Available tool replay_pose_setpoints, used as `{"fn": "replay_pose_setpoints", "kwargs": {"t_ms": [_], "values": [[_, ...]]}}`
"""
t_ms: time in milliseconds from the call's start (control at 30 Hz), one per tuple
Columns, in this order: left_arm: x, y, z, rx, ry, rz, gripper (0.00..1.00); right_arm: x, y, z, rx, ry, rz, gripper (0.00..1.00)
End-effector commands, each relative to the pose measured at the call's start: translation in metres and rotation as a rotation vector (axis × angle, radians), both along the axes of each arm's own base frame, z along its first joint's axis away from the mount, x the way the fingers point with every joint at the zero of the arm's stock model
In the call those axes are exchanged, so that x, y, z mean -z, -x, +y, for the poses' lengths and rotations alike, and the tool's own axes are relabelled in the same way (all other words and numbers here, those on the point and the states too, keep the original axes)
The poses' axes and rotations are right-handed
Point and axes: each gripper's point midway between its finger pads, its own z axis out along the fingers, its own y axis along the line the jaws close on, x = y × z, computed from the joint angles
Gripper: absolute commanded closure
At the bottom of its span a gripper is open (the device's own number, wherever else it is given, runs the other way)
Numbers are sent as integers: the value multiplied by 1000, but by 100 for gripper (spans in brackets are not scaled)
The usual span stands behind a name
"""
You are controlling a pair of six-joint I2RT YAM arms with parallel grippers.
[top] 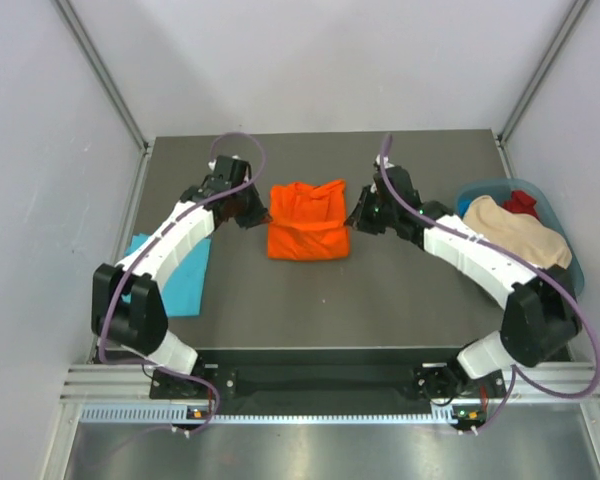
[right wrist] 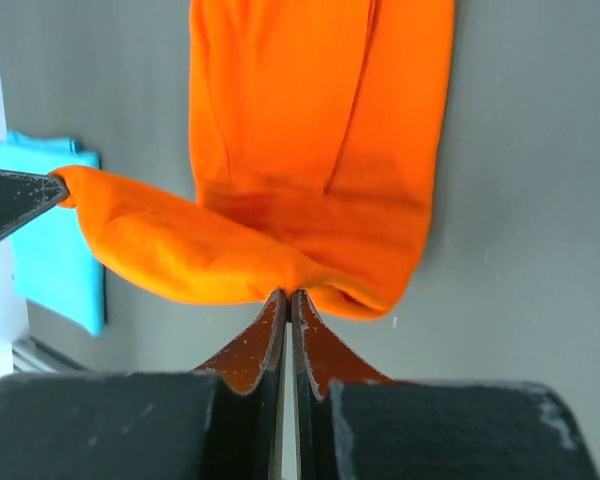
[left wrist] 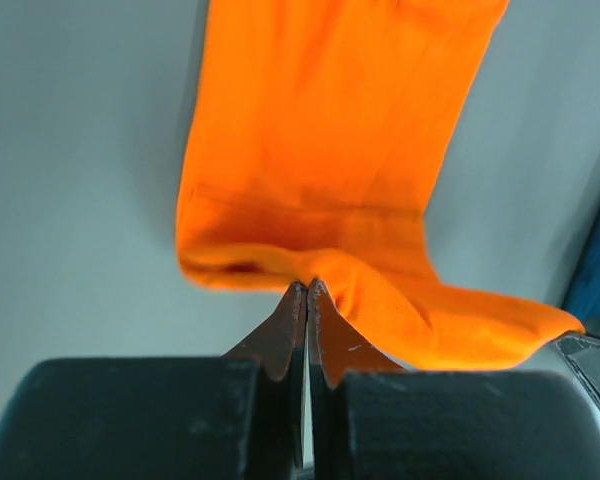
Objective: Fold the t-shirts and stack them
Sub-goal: Fold the tshirt
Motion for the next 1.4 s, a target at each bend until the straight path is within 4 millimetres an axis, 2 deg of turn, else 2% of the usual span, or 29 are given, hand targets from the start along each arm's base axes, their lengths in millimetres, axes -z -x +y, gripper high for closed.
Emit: {"fn": "replay_pose_setpoints", "kwargs": {"t_ms": [0,33,67,100,133,200,267,300,333,400,433,467,500,533,567,600,700,733,1000,1033,1167,1233,1267,1300,1367], "values": [[-35,-47,2,-12,-6,-127,100,-23,-34,4,-38,-23,-51,100],[-27,-57,4,-17,-4,-111,100,-21,-50,3,-26,-23,-45,100],[-27,-65,3,-15,1,-121,100,-21,-55,5,-42,-30,-42,100],[-37,-77,2,-13,14,-157,100,-20,-62,6,-47,-32,-38,100],[-30,-87,3,-14,20,-147,100,-17,-76,8,-48,-31,-32,100],[-38,-106,4,-26,26,-182,100,-13,-88,13,-69,-34,-22,100],[-30,-125,10,-46,26,-188,100,-7,-107,16,-73,-34,-16,100],[-39,-135,9,-43,43,-213,100,-3,-112,16,-68,-30,-5,100],[-31,-148,10,-41,58,-219,100,1,-125,16,-62,-34,-3,100],[-38,-161,1,-1,105,-253,100,5,-135,18,-68,-36,-5,100],[-28,-169,-2,7,110,-242,100,10,-146,16,-57,-35,-3,100],[-29,-177,-3,15,120,-267,100,10,-152,16,-58,-37,-7,100],[-22,-185,-6,27,123,-268,100,5,-159,18,-56,-43,-21,100],[-18,-190,-7,31,129,-268,100,15,-166,15,-44,-38,-4,100],[-22,-198,-10,42,141,-289,100,15,-171,14,-33,-41,-5,100],[-6,-200,-16,67,160,-260,100,17,-174,14,-28,-41,-1,100],[11,-209,-21,83,173,-229,100,17,-189,6,14,-50,3,99],[13,-211,-20,83,171,-230,100,21,-193,0,31,-52,12,100],[31,-229,-4,24,144,-235,100,14,-214,-14,80,-55,-15,100],[29,-231,-6,34,157,-247,100,18,-216,-16,86,-54,-10,99],[42,-241,-7,35,174,-239,100,26,-227,-15,91,-66,-17,93],[45,-246,-6,29,177,-240,100,38,-233,-14,90,-73,-2,93],[49,-248,-7,30,188,-236,100,34,-239,-15,90,-88,-14,93],[50,-251,-5,27,193,-239,100,45,-243,-16,90,-93,1,94],[49,-255,-3,17,189,-243,100,40,-251,-12,69,-114,-29,97]]}}
